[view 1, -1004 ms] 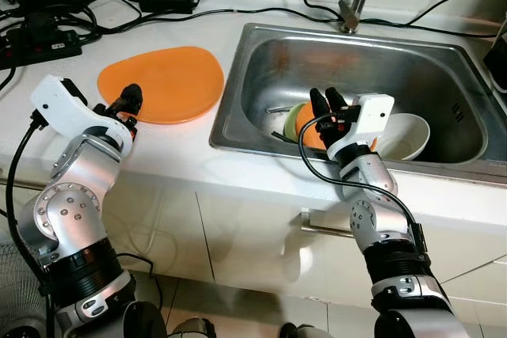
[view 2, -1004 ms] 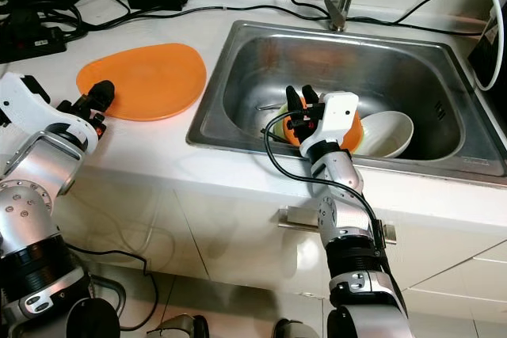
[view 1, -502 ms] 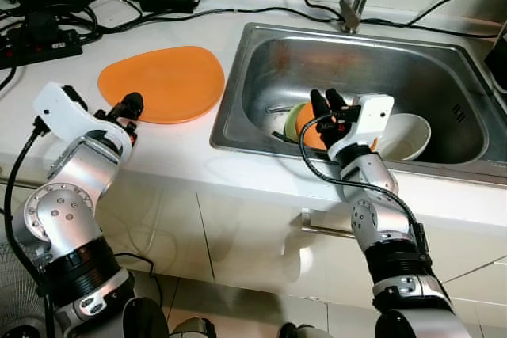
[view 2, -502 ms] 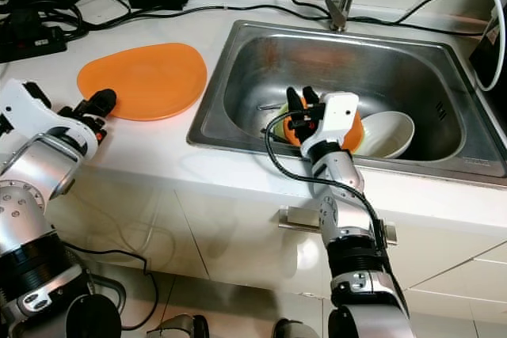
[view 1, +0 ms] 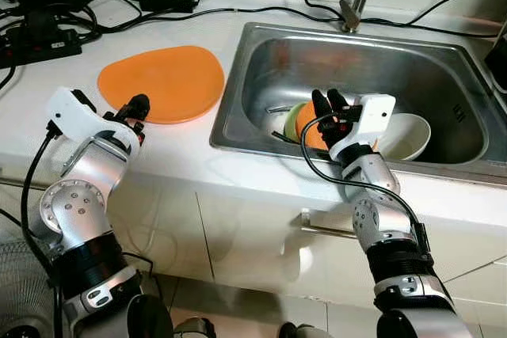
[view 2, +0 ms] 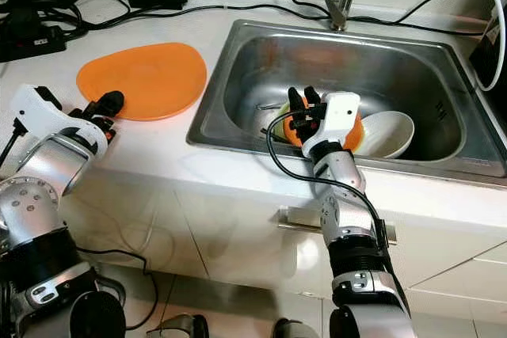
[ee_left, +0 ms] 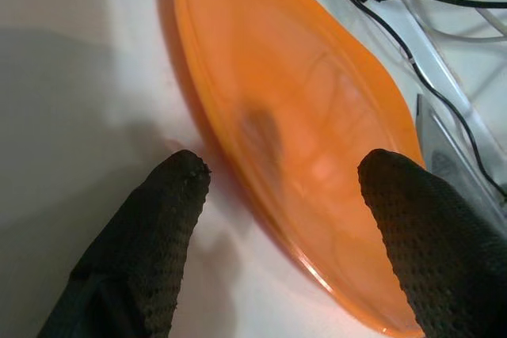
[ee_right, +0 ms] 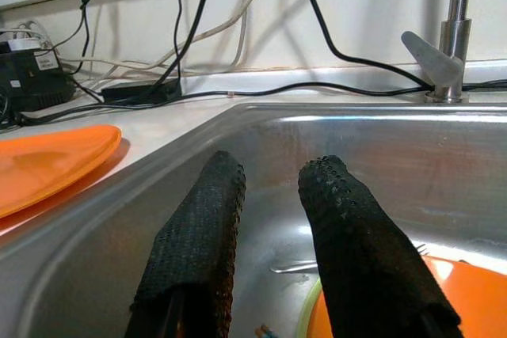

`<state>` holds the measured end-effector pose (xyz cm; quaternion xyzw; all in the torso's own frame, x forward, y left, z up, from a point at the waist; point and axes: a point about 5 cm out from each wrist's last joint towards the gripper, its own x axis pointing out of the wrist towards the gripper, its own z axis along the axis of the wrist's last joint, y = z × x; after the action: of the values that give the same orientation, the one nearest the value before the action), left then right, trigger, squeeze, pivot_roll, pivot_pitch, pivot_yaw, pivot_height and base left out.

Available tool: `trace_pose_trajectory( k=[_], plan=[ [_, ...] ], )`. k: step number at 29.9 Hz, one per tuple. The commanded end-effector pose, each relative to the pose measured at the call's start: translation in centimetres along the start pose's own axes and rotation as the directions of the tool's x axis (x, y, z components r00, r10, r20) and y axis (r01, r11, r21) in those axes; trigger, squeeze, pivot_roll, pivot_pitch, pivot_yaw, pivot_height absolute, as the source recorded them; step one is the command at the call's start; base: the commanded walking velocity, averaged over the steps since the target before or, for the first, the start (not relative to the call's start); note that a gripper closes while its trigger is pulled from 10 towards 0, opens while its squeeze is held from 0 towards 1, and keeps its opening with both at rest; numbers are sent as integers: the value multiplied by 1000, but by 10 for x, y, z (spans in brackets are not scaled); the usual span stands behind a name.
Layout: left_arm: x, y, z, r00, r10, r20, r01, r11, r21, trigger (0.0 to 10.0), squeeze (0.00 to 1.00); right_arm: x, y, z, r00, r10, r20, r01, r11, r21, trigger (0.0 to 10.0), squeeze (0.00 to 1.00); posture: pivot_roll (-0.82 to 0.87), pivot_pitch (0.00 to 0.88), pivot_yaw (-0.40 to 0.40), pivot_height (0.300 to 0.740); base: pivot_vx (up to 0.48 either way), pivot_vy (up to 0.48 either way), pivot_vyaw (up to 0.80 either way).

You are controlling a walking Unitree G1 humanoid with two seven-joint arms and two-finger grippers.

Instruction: Kitchen organization

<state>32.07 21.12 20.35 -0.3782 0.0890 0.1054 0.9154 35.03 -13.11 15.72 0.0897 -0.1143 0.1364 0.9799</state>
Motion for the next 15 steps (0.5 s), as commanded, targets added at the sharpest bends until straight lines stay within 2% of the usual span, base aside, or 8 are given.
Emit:
trace_pose_trajectory(
  k=[1,15],
  plan=[
    [3,-4,-2,1000,-22,-11,22,1000,-19,10000,0,3,-2,7,1000,-5,18,5,1000,-2,10000,0,-2,94,-23,740,0,0,0],
    [22,-15,3,998,-55,-3,54,996,-76,10000,0,3,-5,9,1000,-6,14,6,1000,-8,10000,0,-13,102,-26,740,0,0,0]
  ],
)
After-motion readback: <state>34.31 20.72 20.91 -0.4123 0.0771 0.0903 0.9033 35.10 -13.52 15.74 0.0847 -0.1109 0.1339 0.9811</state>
